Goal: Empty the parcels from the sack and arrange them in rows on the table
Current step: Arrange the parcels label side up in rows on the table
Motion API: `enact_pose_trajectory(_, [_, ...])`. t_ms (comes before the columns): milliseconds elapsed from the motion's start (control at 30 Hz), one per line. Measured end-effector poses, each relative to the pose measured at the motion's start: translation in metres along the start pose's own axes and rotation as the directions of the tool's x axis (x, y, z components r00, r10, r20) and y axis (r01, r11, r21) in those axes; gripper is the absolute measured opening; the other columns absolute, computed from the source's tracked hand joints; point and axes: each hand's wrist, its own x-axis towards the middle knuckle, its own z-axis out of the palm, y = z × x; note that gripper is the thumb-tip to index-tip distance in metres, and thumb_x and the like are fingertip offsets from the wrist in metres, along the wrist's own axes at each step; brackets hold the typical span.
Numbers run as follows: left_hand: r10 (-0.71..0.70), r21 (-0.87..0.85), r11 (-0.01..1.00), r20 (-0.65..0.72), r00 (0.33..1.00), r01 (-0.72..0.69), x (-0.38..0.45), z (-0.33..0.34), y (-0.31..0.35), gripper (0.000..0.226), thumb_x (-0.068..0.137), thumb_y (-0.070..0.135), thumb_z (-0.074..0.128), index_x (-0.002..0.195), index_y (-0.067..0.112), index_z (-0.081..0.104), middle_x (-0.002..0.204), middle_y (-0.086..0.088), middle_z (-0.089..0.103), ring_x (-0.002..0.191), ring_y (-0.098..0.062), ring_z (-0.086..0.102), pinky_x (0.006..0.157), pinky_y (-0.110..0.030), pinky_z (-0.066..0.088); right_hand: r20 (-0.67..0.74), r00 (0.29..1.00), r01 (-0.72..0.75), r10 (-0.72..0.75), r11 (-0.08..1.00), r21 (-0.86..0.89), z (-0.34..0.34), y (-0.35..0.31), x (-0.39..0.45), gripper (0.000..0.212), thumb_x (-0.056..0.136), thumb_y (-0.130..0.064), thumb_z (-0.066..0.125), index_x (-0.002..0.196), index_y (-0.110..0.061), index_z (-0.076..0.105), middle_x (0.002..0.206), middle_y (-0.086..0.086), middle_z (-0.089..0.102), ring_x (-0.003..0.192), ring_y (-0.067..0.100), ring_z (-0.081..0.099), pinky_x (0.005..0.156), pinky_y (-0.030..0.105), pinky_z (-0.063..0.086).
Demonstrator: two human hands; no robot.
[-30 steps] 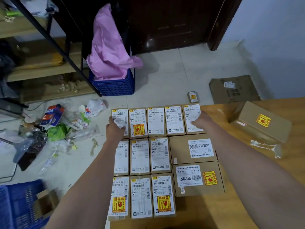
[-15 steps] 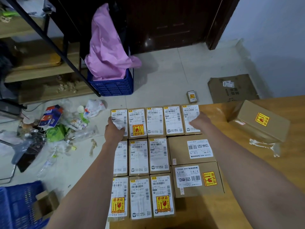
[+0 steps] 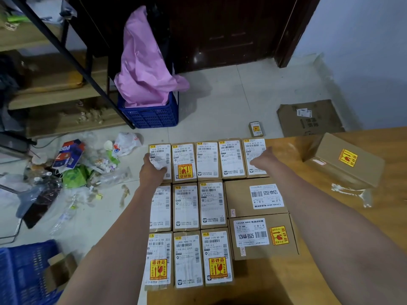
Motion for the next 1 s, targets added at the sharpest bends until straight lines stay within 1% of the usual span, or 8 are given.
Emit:
enact_pose_trajectory(100, [-0.017,-0.002,1.0,-0.026,1.0,0.017,-0.004,-0.006,-0.005,0.079,0.09,0.023,0.064,0.153,0.016,0.017,0.145,-0.022,0.043,0.128,-0.042,0.046,0.102,-0.05,0.044,-0.123,0.992,0.027,-0.023,0.999,0.033,0.005,-0.001,-0.006,0.099,0.087,-0.017,0.066,0.156,-0.014,-0.005,0.157,0.015,0.024,0.14,0.034,0.033,0.113,0.045,0.033])
enact_pose_trajectory(200, [-0.068,-0.01,0.998,-0.044,0.997,0.067,-0.012,-0.013,-0.018,0.076,0.091,0.026,0.059,0.153,0.014,0.017,0.144,-0.024,0.042,0.126,-0.043,0.047,0.099,-0.054,0.046,-0.38,0.924,0.052,-0.037,0.998,0.031,0.014,-0.005,-0.027,0.074,0.088,-0.022,0.067,0.146,-0.007,0.024,0.144,0.02,0.038,0.13,0.037,0.042,0.106,0.046,0.037])
enact_pose_trajectory(300, [-0.12,-0.044,0.992,-0.03,0.992,0.119,-0.026,-0.017,-0.035,0.076,0.092,0.027,0.059,0.153,0.011,0.016,0.145,-0.024,0.04,0.126,-0.043,0.047,0.098,-0.052,0.047,-0.488,0.869,0.115,-0.086,0.993,0.031,0.028,-0.006,-0.054,0.067,0.091,-0.024,0.063,0.143,-0.002,0.027,0.137,0.021,0.044,0.125,0.036,0.045,0.1,0.044,0.038])
enact_pose_trajectory(367, [-0.146,-0.067,0.987,-0.019,0.989,0.144,-0.037,-0.017,-0.048,0.074,0.093,0.028,0.058,0.152,0.008,0.018,0.144,-0.025,0.042,0.127,-0.042,0.047,0.097,-0.047,0.048,-0.433,0.895,0.15,-0.105,0.986,0.07,0.043,-0.001,-0.065,0.065,0.094,-0.021,0.058,0.146,0.001,0.025,0.137,0.02,0.047,0.124,0.036,0.048,0.1,0.044,0.044])
enact_pose_trajectory(467, [-0.19,-0.074,0.979,-0.005,0.982,0.19,-0.054,-0.015,-0.063,0.068,0.094,0.027,0.056,0.149,0.003,0.025,0.14,-0.025,0.048,0.125,-0.042,0.049,0.101,-0.047,0.045,-0.316,0.943,0.158,-0.109,0.979,0.132,0.066,0.008,-0.081,0.042,0.096,-0.015,0.054,0.133,0.002,0.043,0.122,0.018,0.06,0.105,0.033,0.062,0.073,0.036,0.052])
enact_pose_trajectory(667, [-0.209,-0.068,0.975,0.062,0.976,0.213,-0.089,-0.004,-0.085,0.045,0.096,0.022,0.052,0.132,-0.004,0.042,0.127,-0.022,0.057,0.114,-0.038,0.056,0.089,-0.04,0.05,-0.074,0.977,0.2,-0.198,0.98,0.016,0.106,0.029,-0.101,0.014,0.087,-0.003,0.052,0.089,-0.017,0.052,0.074,0.006,0.055,0.057,0.014,0.048,0.047,0.022,0.036])
enact_pose_trajectory(800, [-0.187,-0.076,0.978,0.084,0.979,0.194,-0.102,0.002,-0.093,0.04,0.095,0.018,0.05,0.13,-0.001,0.046,0.123,-0.019,0.058,0.106,-0.035,0.057,0.078,-0.035,0.046,-0.005,0.97,0.241,-0.241,0.969,-0.057,0.124,0.034,-0.107,0.006,0.086,-0.003,0.052,0.086,-0.01,0.054,0.085,0.006,0.059,0.059,0.012,0.048,0.042,0.021,0.031])
enact_pose_trajectory(1000, [-0.15,-0.085,0.984,0.078,0.986,0.156,-0.108,0.005,-0.096,0.039,0.096,0.017,0.049,0.131,0.0,0.046,0.126,-0.018,0.058,0.112,-0.036,0.056,0.084,-0.037,0.047,-0.04,0.97,0.238,-0.24,0.97,-0.047,0.128,0.036,-0.112,0.016,0.084,0.004,0.05,0.093,-0.008,0.053,0.082,0.004,0.055,0.065,0.014,0.049,0.046,0.024,0.034])
